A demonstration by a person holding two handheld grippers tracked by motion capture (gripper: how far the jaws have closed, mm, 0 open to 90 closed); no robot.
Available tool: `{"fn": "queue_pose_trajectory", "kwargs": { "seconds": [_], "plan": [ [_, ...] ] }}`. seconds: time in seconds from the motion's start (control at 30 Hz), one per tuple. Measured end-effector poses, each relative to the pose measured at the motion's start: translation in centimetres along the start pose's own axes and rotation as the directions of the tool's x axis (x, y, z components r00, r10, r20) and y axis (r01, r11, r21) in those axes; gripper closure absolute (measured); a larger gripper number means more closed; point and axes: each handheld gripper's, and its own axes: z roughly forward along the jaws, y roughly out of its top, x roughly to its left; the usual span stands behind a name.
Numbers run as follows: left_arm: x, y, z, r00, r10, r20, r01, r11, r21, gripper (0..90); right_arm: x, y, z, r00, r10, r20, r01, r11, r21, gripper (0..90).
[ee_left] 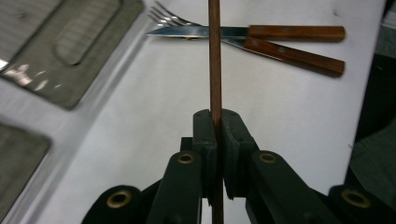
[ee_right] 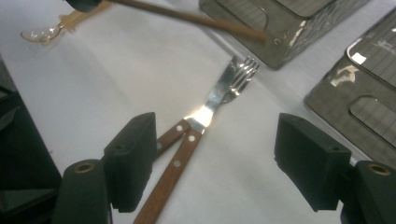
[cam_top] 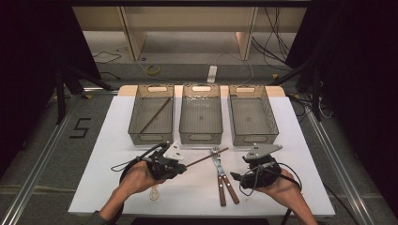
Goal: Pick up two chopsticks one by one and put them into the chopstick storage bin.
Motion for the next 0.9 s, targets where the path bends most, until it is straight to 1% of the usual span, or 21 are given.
{"fn": "queue_pose_trajectory", "kwargs": {
  "seconds": [0.07,0.1,0.13,0.27,0.37,0.5,0.57,0.6,0.67,0.77,0.8,0.87,0.9],
  "plan": [
    [0.3,-0.1,-0.2,0.9993,-0.034,-0.014,0.034,0.9994,-0.006,85.0,-0.1,-0.6,0.2,0.9997,0.022,0.007,-0.021,1.0,-0.02,28.4],
    [0.5,-0.2,-0.3,0.9987,-0.048,-0.017,0.048,0.9988,-0.012,85.0,-0.2,-0.9,0.3,0.9995,0.032,0.0,-0.032,0.999,-0.021,27.1],
    [0.7,-0.2,-0.4,0.9981,-0.055,-0.026,0.055,0.9984,-0.013,85.0,-0.2,-1.2,0.3,0.9992,0.039,0.002,-0.039,0.999,-0.024,26.7],
    [1.3,-0.4,-0.9,0.9925,-0.11,-0.053,0.108,0.9933,-0.041,85.0,-0.1,-2.2,0.5,0.9975,0.065,0.027,-0.063,0.996,-0.062,25.4],
    [1.8,-0.6,-1.3,0.9883,-0.134,-0.073,0.13,0.99,-0.055,85.0,0.0,-2.7,0.4,0.9951,0.084,0.052,-0.078,0.991,-0.107,25.6],
    [2.5,-0.8,-1.7,0.9809,-0.169,-0.095,0.162,0.9838,-0.076,85.1,0.1,-3.1,0.3,0.9917,0.103,0.078,-0.092,0.987,-0.132,25.4],
    [2.8,-0.9,-1.9,0.9779,-0.182,-0.102,0.174,0.9812,-0.083,85.1,0.1,-3.2,0.2,0.9911,0.11,0.075,-0.099,0.985,-0.14,24.9],
    [3.0,-1.0,-2.0,0.9766,-0.188,-0.104,0.18,0.98,-0.085,85.0,0.2,-3.3,0.2,0.99,0.115,0.082,-0.102,0.984,-0.144,24.7],
    [3.4,-1.0,-2.2,0.9749,-0.202,-0.094,0.193,0.977,-0.089,85.0,0.3,-3.5,0.2,0.989,0.122,0.084,-0.108,0.983,-0.151,22.6],
    [4.2,-1.1,-2.6,0.9685,-0.226,-0.105,0.216,0.9712,-0.101,85.0,0.5,-3.8,0.4,0.9883,0.128,0.083,-0.115,0.982,-0.148,22.1],
    [4.4,-1.1,-2.7,0.9658,-0.237,-0.106,0.226,0.9681,-0.109,85.1,0.6,-3.8,0.4,0.9879,0.13,0.084,-0.116,0.982,-0.151,22.1],
    [4.7,-1.1,-2.8,0.9626,-0.246,-0.114,0.233,0.9658,-0.113,85.0,0.6,-3.9,0.3,0.9881,0.135,0.074,-0.122,0.98,-0.159,21.9],
    [4.9,-1.1,-2.9,0.9602,-0.255,-0.115,0.241,0.9633,-0.117,85.0,0.7,-3.9,0.2,0.9879,0.137,0.073,-0.124,0.978,-0.167,21.9]
  ]
}}
